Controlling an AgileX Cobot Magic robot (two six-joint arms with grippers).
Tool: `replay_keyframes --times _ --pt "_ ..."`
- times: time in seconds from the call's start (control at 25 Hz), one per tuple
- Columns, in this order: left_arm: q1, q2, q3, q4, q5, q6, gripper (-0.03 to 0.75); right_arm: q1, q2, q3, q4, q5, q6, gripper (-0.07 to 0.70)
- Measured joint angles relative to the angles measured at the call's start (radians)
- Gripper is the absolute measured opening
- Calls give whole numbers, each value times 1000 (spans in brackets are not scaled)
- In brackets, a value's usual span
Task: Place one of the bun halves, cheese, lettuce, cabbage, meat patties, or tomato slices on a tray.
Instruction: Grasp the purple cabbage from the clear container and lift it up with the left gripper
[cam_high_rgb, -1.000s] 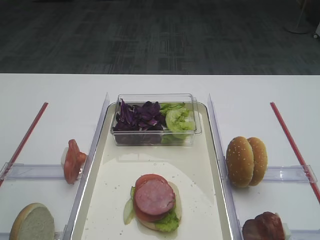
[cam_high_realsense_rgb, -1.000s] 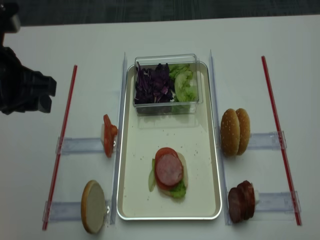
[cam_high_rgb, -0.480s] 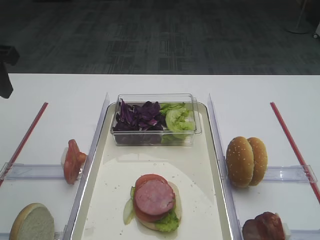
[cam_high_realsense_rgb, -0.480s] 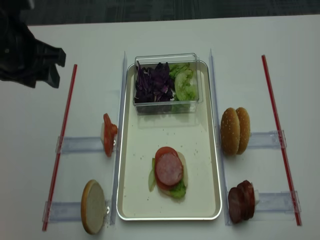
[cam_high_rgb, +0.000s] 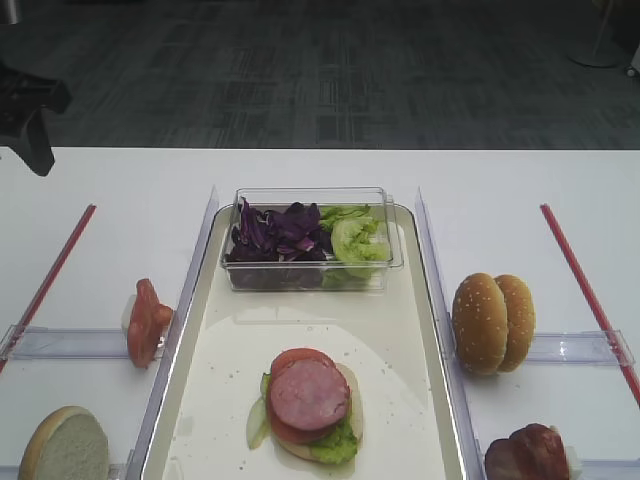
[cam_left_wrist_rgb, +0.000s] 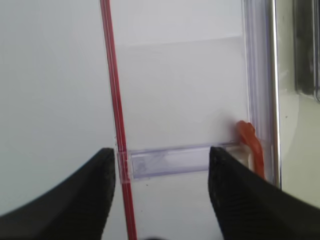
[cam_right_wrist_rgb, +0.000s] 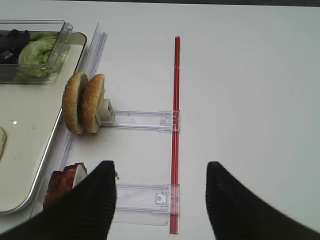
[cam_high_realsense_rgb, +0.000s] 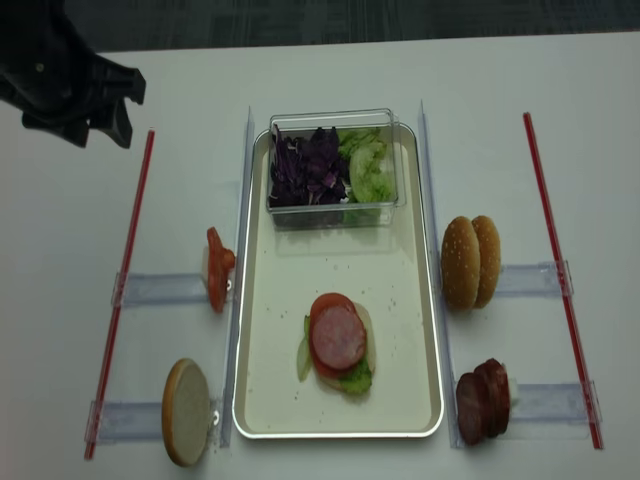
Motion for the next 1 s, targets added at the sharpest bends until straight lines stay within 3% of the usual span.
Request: replay_keyframes --times 0.48,1.0 --pt "0 165 -160 0 21 8 380 0 0 0 -1 0 0 433" --pt "0 240 -200 2 14 10 380 0 0 0 -1 0 0 433"
